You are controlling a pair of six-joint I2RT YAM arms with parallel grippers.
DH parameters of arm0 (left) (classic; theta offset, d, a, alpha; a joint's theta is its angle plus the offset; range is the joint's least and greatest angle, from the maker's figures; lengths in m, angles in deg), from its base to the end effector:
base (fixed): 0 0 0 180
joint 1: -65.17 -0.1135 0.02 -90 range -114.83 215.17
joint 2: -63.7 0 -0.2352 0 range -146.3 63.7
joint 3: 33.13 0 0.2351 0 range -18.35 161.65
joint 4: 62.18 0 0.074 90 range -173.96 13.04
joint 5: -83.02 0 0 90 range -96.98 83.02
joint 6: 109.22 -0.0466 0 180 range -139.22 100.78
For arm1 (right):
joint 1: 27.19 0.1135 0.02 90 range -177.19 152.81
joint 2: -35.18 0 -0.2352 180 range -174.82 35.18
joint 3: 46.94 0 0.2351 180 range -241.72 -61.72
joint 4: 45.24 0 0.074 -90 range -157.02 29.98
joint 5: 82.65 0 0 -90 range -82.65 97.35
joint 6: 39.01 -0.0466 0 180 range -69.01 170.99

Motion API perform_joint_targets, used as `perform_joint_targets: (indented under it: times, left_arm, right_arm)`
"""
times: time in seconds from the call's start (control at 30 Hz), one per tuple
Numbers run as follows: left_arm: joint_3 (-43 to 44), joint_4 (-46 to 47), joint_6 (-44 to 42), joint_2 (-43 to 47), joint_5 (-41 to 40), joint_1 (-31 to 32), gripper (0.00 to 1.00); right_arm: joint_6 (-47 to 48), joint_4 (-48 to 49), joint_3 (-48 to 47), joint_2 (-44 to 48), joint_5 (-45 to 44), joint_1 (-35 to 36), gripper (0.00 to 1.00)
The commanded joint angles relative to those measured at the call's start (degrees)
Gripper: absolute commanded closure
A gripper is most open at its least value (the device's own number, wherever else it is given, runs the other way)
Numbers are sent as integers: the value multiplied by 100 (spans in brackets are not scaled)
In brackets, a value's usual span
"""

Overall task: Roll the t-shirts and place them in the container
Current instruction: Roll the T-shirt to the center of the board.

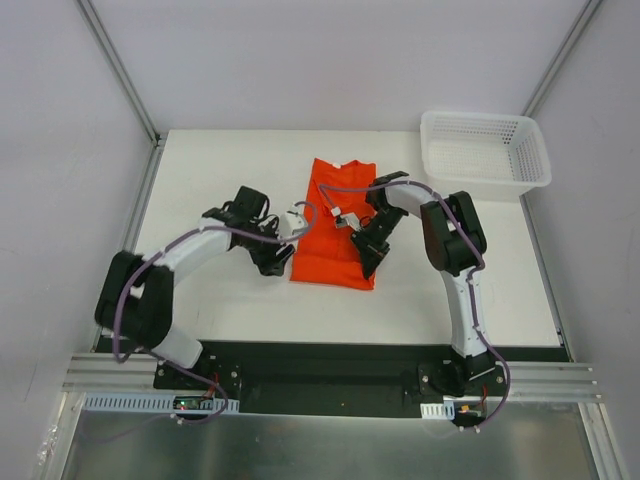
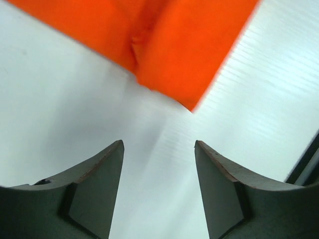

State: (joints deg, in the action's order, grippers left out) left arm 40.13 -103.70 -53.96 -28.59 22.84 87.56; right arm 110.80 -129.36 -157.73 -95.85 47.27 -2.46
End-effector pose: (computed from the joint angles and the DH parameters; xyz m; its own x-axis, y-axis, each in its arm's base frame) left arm 0.2759 -0.1387 0.1722 -0.3445 0.6766 -0.6508 0.9161 0.3937 -0.0757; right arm 0.3215 0.1810 0.1033 -0.2901 -0.8635 -0.4126 -0.8492 0.0335 0.5270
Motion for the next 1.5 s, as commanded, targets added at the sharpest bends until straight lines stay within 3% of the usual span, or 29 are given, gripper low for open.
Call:
perform_joint_targets:
  times: [0.0,0.2,0.4,0.77,1.0,1.1,1.17,1.27,1.3,1.33,1.47]
  left_arm:
    - [-994,677,-690,1422,-433,353,41]
    - [-1927,2204,-1789,2268,-812,1161,40]
    - [-2016,3042,-2212,1751,-706,1680,40]
    - [-1779,3062,-2476,1003,-600,1856,44]
    - [-1550,2859,-2826,283,-1293,1900,50]
    - [-1585,2868,-3214,89,-1426,1909,55]
    - [-1576,2824,-3241,-16,-1497,1918,60]
    - [-1541,2701,-3328,-96,-1462,1927,76]
    - [-1506,2440,-3294,-114,-1453,1927,85]
    - [-1463,2324,-3267,-122,-1436,1927,89]
    - [-928,1420,-2960,-219,-1077,1909,100]
  right_arm:
    - [-154,-378,-287,-143,-72,-74,90]
    - [-57,-642,-480,-310,7,-74,90]
    - [-49,-695,-533,-345,7,-82,90]
    - [48,-923,-709,-486,77,-91,89]
    - [109,-1081,-858,-582,165,-144,86]
    - [127,-1134,-885,-609,174,-153,80]
    - [127,-1134,-876,-591,174,-162,69]
    - [-39,-802,-771,-407,304,-293,58]
    - [-101,-687,-744,-207,384,-363,52]
    - [-345,-547,-727,-74,472,-451,44]
    - [-628,-274,-990,637,956,-1117,36]
